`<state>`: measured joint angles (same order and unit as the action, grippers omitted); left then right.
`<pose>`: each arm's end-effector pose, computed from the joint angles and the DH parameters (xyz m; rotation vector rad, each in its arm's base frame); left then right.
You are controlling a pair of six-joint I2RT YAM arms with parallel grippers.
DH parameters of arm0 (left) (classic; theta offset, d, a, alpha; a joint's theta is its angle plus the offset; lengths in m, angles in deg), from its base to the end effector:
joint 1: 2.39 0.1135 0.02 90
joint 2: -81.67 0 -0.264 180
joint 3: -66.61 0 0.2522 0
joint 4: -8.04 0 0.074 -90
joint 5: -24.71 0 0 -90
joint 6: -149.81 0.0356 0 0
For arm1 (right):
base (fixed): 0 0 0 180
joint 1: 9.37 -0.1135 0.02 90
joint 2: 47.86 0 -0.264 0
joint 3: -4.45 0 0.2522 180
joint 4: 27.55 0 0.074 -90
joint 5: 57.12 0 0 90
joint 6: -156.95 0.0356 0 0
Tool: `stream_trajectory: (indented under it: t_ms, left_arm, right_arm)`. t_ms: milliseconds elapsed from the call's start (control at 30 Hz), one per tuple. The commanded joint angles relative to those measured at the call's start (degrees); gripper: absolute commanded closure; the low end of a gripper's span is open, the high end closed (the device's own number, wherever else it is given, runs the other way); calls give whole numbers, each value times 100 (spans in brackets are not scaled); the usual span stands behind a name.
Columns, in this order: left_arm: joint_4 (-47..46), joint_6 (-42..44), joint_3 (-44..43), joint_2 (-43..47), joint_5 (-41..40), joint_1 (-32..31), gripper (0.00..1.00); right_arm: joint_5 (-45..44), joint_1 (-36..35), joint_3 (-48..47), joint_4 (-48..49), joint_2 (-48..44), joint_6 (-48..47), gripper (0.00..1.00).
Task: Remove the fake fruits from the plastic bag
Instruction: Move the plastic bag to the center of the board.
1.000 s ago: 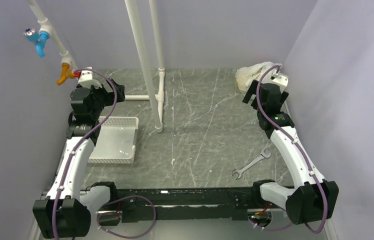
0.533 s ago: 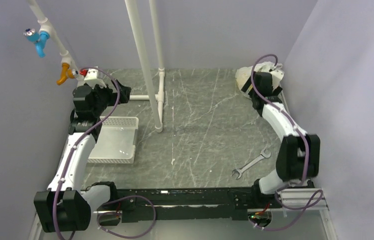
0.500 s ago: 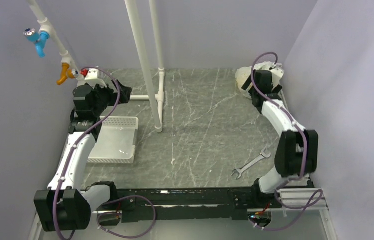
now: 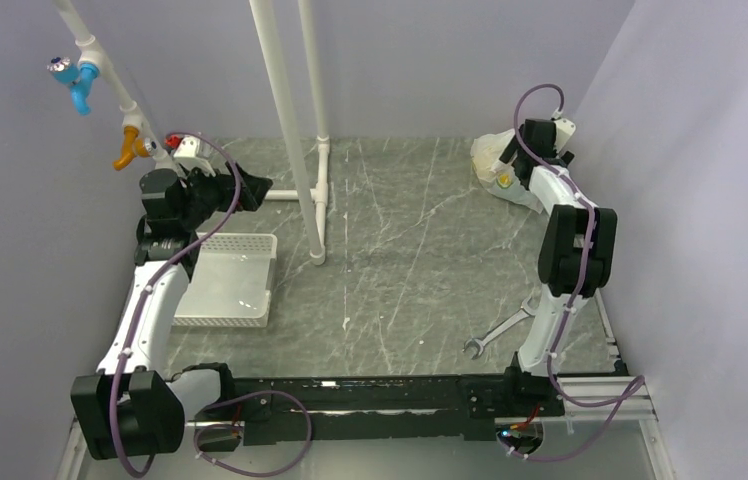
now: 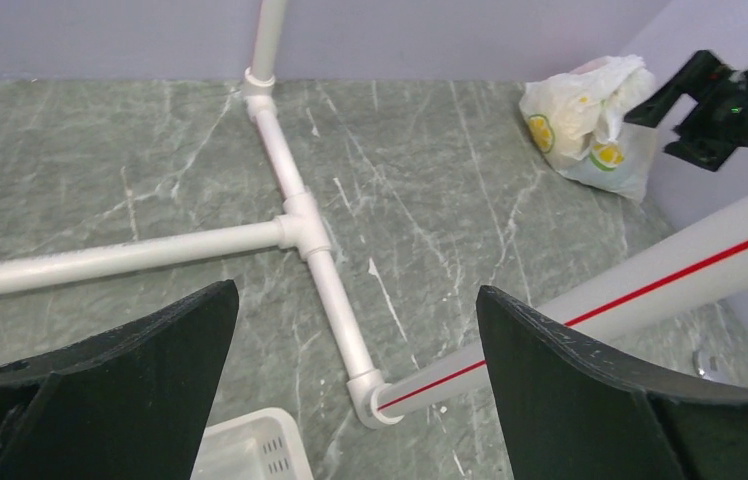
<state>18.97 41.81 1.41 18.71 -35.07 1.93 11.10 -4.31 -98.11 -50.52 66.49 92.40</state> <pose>0.2562 0.0014 0.3427 0.0576 1.7413 -0.6286 0.4607 -0.0541 0.2414 0.7655 1.9938 -0.2056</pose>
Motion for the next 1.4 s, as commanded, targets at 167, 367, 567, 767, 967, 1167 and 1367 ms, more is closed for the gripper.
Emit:
stream_trajectory:
  t_ms: [167, 367, 567, 767, 967, 1167, 1367]
  left_arm:
    - [-609, -313, -234, -342, 1023, 153, 3]
    - [-715, -319, -205, -343, 1228, 201, 6]
    - [-626, -304, -303, -444, 1319, 201, 8]
    - [-492, -228, -352, -475, 1263, 200, 8]
    - [-482, -213, -328, -529, 1193, 200, 9]
    - [-440, -192, -337, -612, 1198, 201, 10]
    - [-397, -229, -364, -652, 1211, 199, 11]
  right_arm:
    - [-67, -70, -1049, -413, 579, -217, 0]
    - [216, -85, -1223, -351, 671, -224, 0]
    - [-42, -212, -1199, -179, 533, -188, 0]
    - [-367, -296, -1328, -393, 598, -181, 0]
    - [-355, -322, -922, -23, 354, -278, 0]
    - [-449, -386, -975, -186, 307, -196, 0]
    - [-214, -401, 115, 385, -556, 83, 0]
